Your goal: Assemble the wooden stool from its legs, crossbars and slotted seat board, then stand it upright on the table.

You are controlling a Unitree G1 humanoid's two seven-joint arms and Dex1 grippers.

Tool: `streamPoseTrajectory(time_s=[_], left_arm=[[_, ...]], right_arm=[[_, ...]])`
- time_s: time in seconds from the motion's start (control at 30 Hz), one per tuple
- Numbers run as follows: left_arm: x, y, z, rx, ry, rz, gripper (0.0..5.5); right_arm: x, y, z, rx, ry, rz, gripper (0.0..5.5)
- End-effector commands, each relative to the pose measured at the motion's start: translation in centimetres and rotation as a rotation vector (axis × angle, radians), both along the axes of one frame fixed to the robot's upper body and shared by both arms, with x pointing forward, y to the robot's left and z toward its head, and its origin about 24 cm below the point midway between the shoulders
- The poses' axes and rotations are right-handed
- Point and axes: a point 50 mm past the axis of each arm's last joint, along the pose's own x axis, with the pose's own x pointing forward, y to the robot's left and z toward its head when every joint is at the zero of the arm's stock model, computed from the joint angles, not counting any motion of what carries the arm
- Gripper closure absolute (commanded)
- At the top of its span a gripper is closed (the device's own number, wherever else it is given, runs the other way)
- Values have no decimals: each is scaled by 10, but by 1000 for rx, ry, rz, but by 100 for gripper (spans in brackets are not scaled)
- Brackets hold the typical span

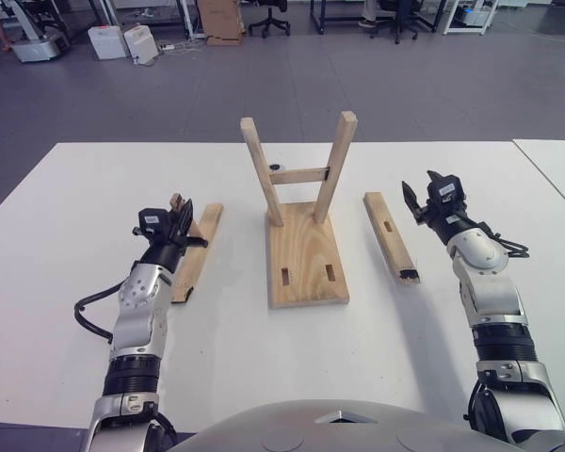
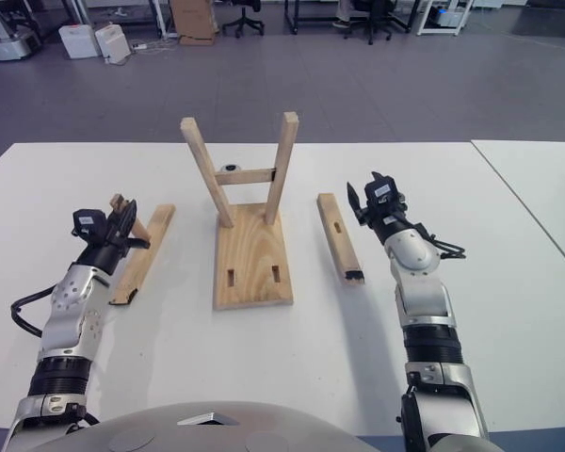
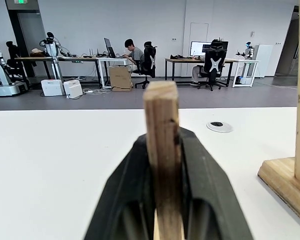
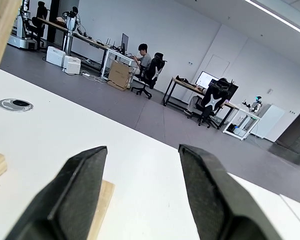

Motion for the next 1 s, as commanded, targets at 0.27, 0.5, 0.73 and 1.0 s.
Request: streamPoseTrajectory(time_s=[0.27,0.5,0.73,1.0], left_arm=[[-12,13,42,72,248,-125,371],[-43,5,0,153,580,-146,270],[-50,12,-18,216,665,-101,287],[-28,18,25,-59,344,-53,348]], right_arm=[[2,6,8,-11,-36,23,287],[1,13,4,4,-29,48,287],[0,17,3,7,-26,63,287],[-7,26,37,301,-69,209,287]])
